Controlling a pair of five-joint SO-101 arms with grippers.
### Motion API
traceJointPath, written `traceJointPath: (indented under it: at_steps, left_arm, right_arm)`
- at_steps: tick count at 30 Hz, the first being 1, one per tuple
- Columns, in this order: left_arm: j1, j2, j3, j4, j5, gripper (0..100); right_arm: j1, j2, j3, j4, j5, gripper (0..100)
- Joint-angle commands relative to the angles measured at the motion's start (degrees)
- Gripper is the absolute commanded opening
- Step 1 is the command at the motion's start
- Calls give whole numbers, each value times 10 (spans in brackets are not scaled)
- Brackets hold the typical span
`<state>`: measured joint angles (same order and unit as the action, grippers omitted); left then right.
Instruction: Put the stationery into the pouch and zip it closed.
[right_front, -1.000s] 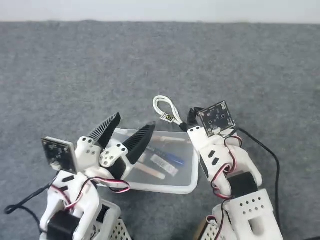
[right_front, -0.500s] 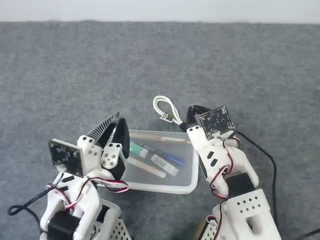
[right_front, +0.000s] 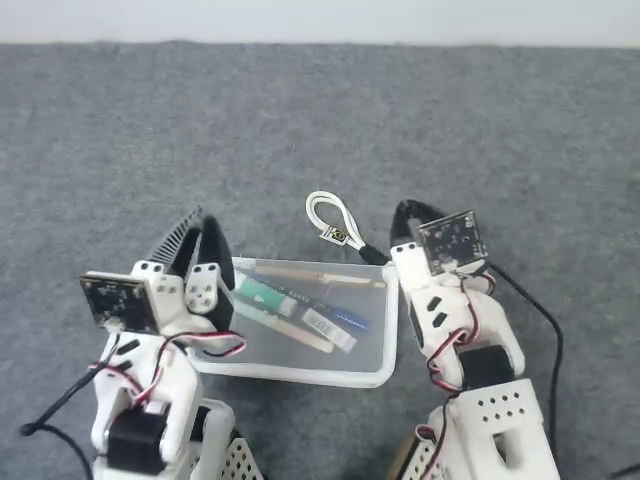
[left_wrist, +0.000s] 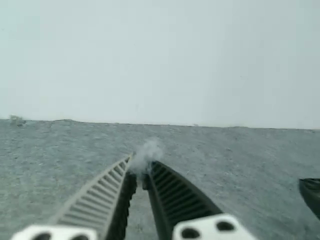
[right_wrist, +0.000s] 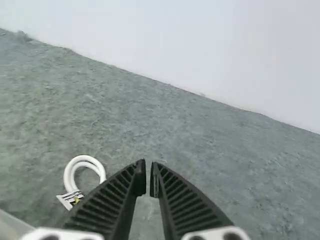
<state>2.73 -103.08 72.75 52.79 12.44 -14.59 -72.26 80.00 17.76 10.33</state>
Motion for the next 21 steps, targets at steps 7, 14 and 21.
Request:
traceJointPath:
  at_steps: [7, 14, 21]
  left_arm:
    - [-10, 5, 58, -101, -6, 9]
    - [-10, 5, 124, -200, -33, 9]
    - [-10, 5, 190, -300, -33, 9]
  right_arm:
    - [11, -60, -2, -1, -6, 6]
    - [10, -233, 65, 18, -6, 6]
    - [10, -318, 102, 13, -6, 6]
